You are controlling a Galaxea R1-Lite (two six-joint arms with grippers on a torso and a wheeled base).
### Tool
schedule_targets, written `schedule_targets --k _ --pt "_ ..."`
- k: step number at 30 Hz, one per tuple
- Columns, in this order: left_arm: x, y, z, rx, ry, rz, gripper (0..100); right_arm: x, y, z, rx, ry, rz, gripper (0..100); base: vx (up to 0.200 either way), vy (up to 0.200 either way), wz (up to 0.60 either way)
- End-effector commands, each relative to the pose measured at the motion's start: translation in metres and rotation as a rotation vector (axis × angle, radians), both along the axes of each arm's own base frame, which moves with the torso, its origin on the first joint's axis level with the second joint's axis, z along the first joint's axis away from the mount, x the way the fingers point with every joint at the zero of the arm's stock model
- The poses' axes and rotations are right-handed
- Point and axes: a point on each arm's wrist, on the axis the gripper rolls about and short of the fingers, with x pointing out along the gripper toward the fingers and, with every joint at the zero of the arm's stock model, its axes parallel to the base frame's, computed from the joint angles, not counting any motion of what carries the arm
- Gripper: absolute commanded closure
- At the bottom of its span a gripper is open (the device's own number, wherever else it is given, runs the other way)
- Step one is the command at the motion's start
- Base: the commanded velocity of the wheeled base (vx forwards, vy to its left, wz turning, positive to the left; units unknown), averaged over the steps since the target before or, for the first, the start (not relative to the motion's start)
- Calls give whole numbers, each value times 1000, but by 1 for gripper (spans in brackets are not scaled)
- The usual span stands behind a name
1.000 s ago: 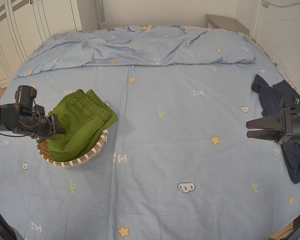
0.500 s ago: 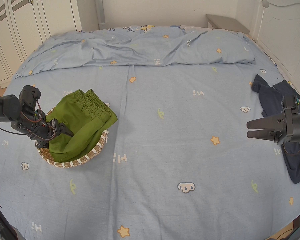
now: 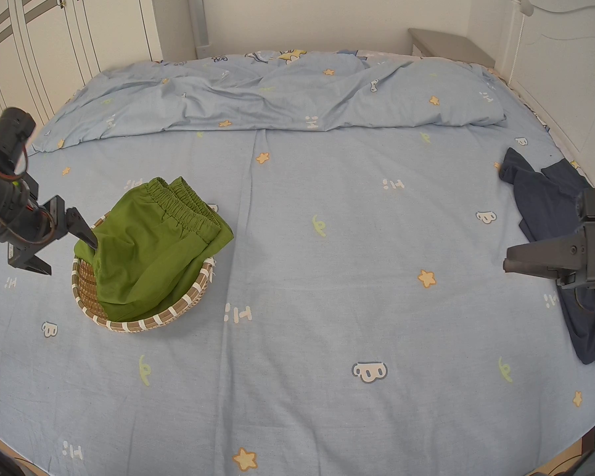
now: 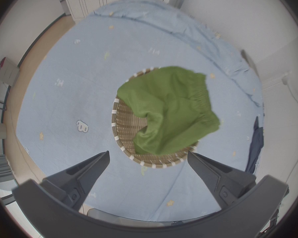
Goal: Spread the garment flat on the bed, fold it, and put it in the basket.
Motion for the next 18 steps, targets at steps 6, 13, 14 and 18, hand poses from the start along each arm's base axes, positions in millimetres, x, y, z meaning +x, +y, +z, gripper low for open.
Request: schedule_targets --k 6,13,14,18 --pt "-231 -24 26 -77 -414 -47 0 -141 -20 -32 -8 -332 -9 0 0 0 0" --pt "-297 -19 -31 -107 -525 16 0 -174 -24 -62 58 -304 -28 0 0 0 0" --pt "-300 -19 -36 -106 -525 24 0 -176 -24 -63 60 -303 -29 0 0 0 0" --pt "-314 -22 -69 -85 -537 100 0 -192 -26 -67 81 -349 -39 0 0 0 0"
